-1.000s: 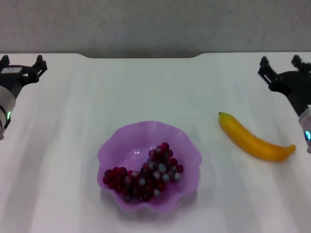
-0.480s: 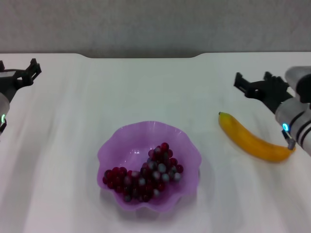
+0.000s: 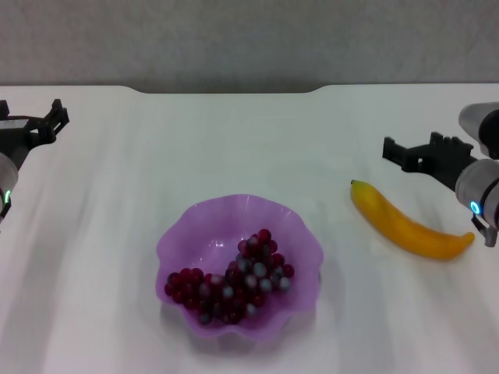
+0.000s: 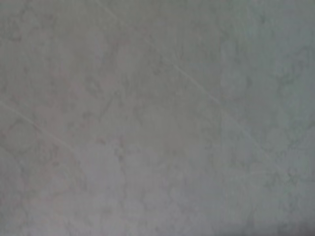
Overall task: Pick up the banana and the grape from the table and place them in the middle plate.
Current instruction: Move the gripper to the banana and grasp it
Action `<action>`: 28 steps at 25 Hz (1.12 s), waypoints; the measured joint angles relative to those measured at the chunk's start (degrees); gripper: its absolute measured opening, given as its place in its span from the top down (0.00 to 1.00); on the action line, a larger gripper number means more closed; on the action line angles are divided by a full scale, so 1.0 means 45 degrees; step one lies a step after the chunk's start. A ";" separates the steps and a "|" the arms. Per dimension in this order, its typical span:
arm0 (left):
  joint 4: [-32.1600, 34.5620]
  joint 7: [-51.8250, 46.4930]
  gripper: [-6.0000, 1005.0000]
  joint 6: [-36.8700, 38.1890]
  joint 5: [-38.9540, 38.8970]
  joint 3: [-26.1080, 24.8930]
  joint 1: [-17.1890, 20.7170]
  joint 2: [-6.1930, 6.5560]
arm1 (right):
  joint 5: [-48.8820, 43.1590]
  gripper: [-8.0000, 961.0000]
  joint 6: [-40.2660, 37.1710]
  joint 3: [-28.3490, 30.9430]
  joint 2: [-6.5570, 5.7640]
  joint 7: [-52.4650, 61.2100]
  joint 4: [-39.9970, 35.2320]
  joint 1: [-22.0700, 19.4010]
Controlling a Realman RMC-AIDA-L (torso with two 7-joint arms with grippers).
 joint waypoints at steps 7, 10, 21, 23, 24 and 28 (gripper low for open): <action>0.0002 0.0006 0.11 -0.0013 0.0110 0.0013 -0.0043 -0.0012 | -0.0019 0.15 0.3149 0.1052 -0.0032 -0.1343 -0.0479 -0.0060; 0.0002 0.0009 0.11 -0.0001 0.0181 0.0014 -0.0049 -0.0036 | -0.0107 0.15 0.4192 0.1116 -0.0039 -0.1647 -0.0529 0.0018; -0.0083 0.0012 0.11 0.0000 0.0180 0.0016 0.0024 -0.0094 | -0.2321 0.15 0.6236 0.2288 0.0009 -0.1627 -0.1058 -0.0423; -0.0077 0.0012 0.11 0.0000 0.0180 0.0017 0.0021 -0.0100 | -0.2561 0.15 0.6228 0.2528 0.0016 -0.1625 -0.1112 -0.0503; -0.0024 0.0012 0.11 0.0004 0.0179 0.0017 0.0006 -0.0125 | -0.2631 0.15 0.6214 0.2571 0.0013 -0.1670 -0.1120 -0.0524; -0.0030 0.0012 0.11 0.0009 0.0179 0.0017 -0.0015 -0.0143 | -0.3036 0.15 0.6185 0.2332 0.0021 -0.2132 -0.1146 -0.0518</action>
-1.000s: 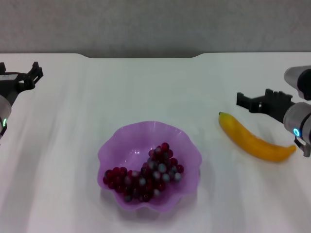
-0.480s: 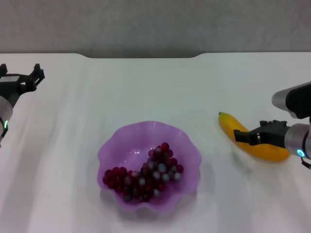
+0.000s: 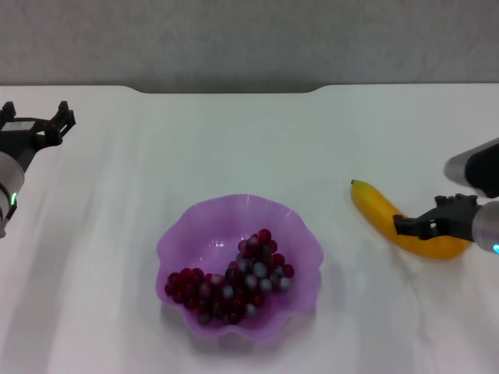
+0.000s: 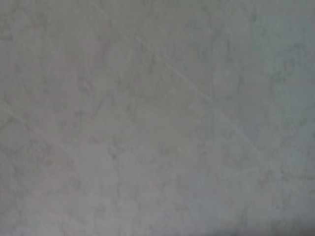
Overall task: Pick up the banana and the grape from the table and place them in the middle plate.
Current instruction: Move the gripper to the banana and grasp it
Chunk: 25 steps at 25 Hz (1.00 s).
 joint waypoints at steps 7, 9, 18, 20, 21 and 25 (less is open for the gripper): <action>0.0004 0.0000 0.11 0.0007 0.0000 -0.0019 -0.0021 -0.0003 | -0.0130 0.16 -0.0402 -0.1300 0.0027 -0.0130 0.0124 0.0123; 0.0016 0.0000 0.11 0.0008 0.0000 -0.0020 -0.0021 -0.0005 | -0.0146 0.16 -0.0405 -0.1416 0.0025 -0.0132 0.0220 0.0147; 0.0023 0.0000 0.11 0.0008 -0.0001 -0.0021 -0.0020 -0.0017 | -0.0164 0.16 -0.0738 -0.1332 0.0010 -0.0126 0.0842 0.0080; 0.0017 0.0000 0.11 0.0008 -0.0001 -0.0019 -0.0020 -0.0017 | -0.0166 0.16 -0.0800 -0.1326 0.0009 -0.0127 0.0911 0.0081; 0.0013 0.0000 0.11 0.0008 -0.0001 -0.0020 -0.0019 -0.0017 | -0.0167 0.16 -0.0835 -0.1325 0.0008 -0.0126 0.0920 0.0069; -0.0001 0.0000 0.11 0.0007 -0.0001 -0.0020 -0.0019 -0.0017 | -0.0167 0.16 -0.0891 -0.1343 0.0006 -0.0125 0.0966 0.0046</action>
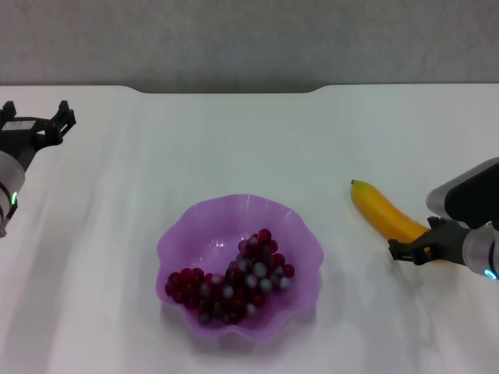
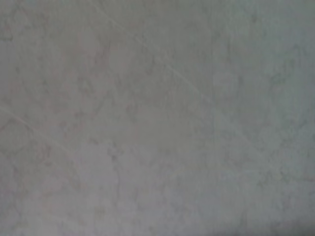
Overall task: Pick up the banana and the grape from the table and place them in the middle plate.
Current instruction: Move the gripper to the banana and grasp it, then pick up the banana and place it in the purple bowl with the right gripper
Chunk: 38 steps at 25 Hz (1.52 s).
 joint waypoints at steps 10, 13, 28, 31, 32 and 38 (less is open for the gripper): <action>-0.0058 0.0000 0.11 0.0002 0.0000 0.0000 -0.0016 -0.0001 | 0.0066 0.16 -0.0490 -0.0124 0.0024 0.0097 0.0660 0.0181; -0.0080 0.0000 0.11 0.0004 0.0000 0.0000 -0.0017 0.0000 | 0.0106 0.16 -0.0804 -0.0125 0.0051 0.0156 0.0673 0.0117; -0.0086 -0.0001 0.11 0.0021 0.0000 0.0000 0.0001 0.0000 | 0.0100 0.44 -0.1505 0.0322 0.0065 0.0660 0.0850 -0.0007; -0.0086 0.0000 0.11 0.0021 0.0000 0.0000 0.0000 0.0000 | 0.0069 0.44 -0.1506 0.0303 0.0062 0.0660 0.0876 0.0016; -0.0086 0.0000 0.11 0.0021 0.0000 0.0000 0.0000 0.0000 | 0.0061 0.44 -0.1506 0.0287 0.0061 0.0660 0.0903 0.0032; -0.0086 0.0010 0.11 0.0020 0.0000 0.0000 0.0000 0.0000 | 0.0040 0.44 -0.1586 0.0179 0.0059 0.0659 0.0873 0.0035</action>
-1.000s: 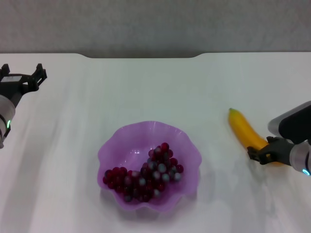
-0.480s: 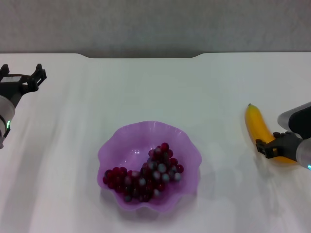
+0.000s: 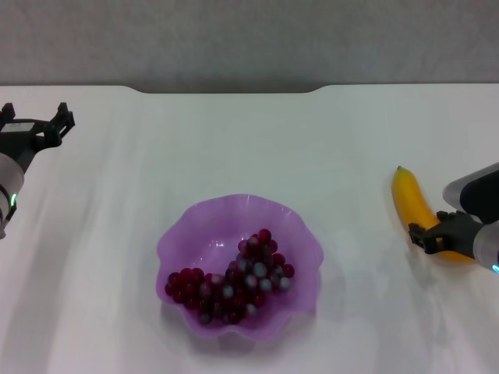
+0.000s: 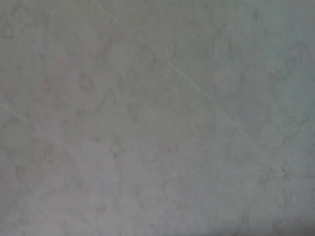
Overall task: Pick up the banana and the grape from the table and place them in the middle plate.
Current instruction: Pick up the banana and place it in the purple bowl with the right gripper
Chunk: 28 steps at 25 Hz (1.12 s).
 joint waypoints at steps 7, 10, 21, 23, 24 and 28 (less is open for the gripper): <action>0.0000 0.0010 0.11 -0.0001 0.0000 0.0000 0.0042 0.0000 | 0.0079 0.44 -0.0080 0.0000 0.0020 0.0001 -0.0545 -0.0149; 0.0000 0.0010 0.11 -0.0001 0.0000 0.0000 0.0053 0.0000 | 0.0074 0.44 -0.0008 -0.0010 0.0020 0.0000 -0.1113 -0.0328; -0.0194 0.0009 0.11 -0.0002 0.0000 0.0000 0.0028 0.0000 | 0.0120 0.45 0.0541 -0.1442 0.0021 -0.0007 -0.4119 -0.1015; -0.0195 0.0009 0.11 -0.0001 0.0000 0.0000 0.0022 0.0001 | 0.0137 0.44 0.0585 -0.1808 0.0020 -0.0007 -0.4636 -0.1055; -0.0195 0.0009 0.11 -0.0002 0.0000 0.0000 0.0018 0.0003 | 0.0149 0.44 0.0585 -0.1986 0.0020 -0.0008 -0.4882 -0.1065; -0.0193 0.0009 0.11 -0.0001 0.0000 0.0000 0.0007 0.0012 | 0.0159 0.44 0.0585 -0.2672 0.0018 -0.0007 -0.5523 -0.0978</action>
